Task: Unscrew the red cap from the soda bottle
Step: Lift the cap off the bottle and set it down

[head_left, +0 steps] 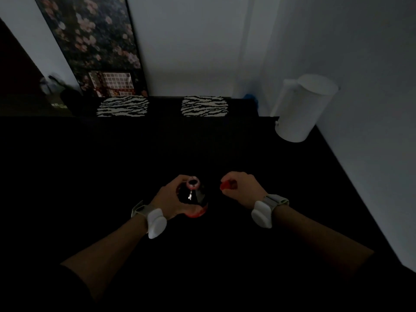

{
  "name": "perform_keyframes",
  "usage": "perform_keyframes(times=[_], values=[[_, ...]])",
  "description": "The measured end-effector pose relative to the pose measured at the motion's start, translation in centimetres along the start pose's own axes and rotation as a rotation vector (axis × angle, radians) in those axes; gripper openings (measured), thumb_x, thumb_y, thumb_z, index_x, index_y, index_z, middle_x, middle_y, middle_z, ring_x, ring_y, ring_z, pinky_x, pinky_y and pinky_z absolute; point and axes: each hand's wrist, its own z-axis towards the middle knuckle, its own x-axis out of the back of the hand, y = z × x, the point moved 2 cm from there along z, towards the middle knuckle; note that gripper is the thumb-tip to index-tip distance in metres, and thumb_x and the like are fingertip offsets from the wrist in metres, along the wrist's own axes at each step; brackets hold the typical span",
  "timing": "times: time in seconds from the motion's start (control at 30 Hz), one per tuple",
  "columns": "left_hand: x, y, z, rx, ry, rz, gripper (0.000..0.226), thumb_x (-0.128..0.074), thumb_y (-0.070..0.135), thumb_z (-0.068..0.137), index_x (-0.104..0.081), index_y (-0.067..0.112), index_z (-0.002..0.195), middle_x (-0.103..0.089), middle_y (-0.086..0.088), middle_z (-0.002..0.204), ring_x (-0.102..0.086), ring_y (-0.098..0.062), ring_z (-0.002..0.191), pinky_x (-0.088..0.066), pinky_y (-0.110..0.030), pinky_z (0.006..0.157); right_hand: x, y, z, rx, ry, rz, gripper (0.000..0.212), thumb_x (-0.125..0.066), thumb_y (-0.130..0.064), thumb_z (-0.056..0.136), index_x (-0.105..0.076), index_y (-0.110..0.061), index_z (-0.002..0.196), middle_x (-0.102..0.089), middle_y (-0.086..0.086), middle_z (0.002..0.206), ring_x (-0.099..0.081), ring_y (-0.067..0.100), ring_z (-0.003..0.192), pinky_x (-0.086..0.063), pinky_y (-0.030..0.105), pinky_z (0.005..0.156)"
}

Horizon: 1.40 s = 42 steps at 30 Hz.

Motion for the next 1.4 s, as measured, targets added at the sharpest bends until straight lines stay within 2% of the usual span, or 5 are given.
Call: perform_keyframes(times=[0.3,0.5,0.7,0.93,1.4], values=[[0.6,0.1,0.2,-0.035,0.051,-0.090,0.072,-0.093,0.022,0.059,-0.054,0.045,0.115,-0.064,0.004,0.126,-0.064,-0.013,0.115,-0.051,-0.035,0.096,-3.4,3.6,0.0,-0.050,-0.078,0.110,0.021,-0.063,-0.022,0.086,-0.051,-0.024,0.102,-0.064,0.008,0.104,-0.061,0.024,0.091,-0.047,0.030,0.076],[0.5,-1.7,0.2,-0.060,-0.040,-0.054,0.090,-0.091,0.011,0.069,-0.041,0.050,0.133,-0.056,0.015,0.137,-0.058,0.000,0.122,-0.051,-0.008,0.085,-6.2,5.4,0.6,-0.072,-0.082,0.079,0.020,-0.067,-0.018,0.081,-0.050,-0.020,0.091,-0.050,0.006,0.100,-0.052,0.024,0.087,-0.040,0.032,0.075],[0.0,-4.6,0.4,-0.002,-0.084,-0.069,0.099,-0.095,0.027,0.060,-0.036,0.065,0.129,-0.056,0.015,0.139,-0.056,-0.008,0.127,-0.051,-0.027,0.097,-9.2,7.7,0.9,-0.014,-0.123,0.050,0.023,-0.060,-0.014,0.089,-0.050,-0.007,0.108,-0.050,0.019,0.114,-0.051,0.037,0.096,-0.042,0.042,0.084],[-0.4,-6.4,1.7,0.028,-0.067,-0.045,0.107,-0.095,0.042,0.055,-0.039,0.026,0.145,-0.061,0.009,0.137,-0.058,-0.004,0.124,-0.052,-0.017,0.090,-10.9,9.6,1.7,0.033,-0.102,0.011,0.027,-0.058,-0.014,0.092,-0.049,-0.003,0.115,-0.050,0.026,0.117,-0.051,0.039,0.099,-0.043,0.053,0.090],[-1.1,-7.0,1.4,0.031,0.026,-0.051,0.106,-0.090,0.013,0.064,-0.029,0.017,0.150,-0.055,0.006,0.137,-0.057,0.009,0.112,-0.052,-0.014,0.090,-12.1,10.3,2.8,0.056,-0.061,-0.064,0.041,-0.060,-0.012,0.091,-0.044,0.004,0.125,-0.045,0.029,0.126,-0.048,0.044,0.106,-0.041,0.054,0.092]])
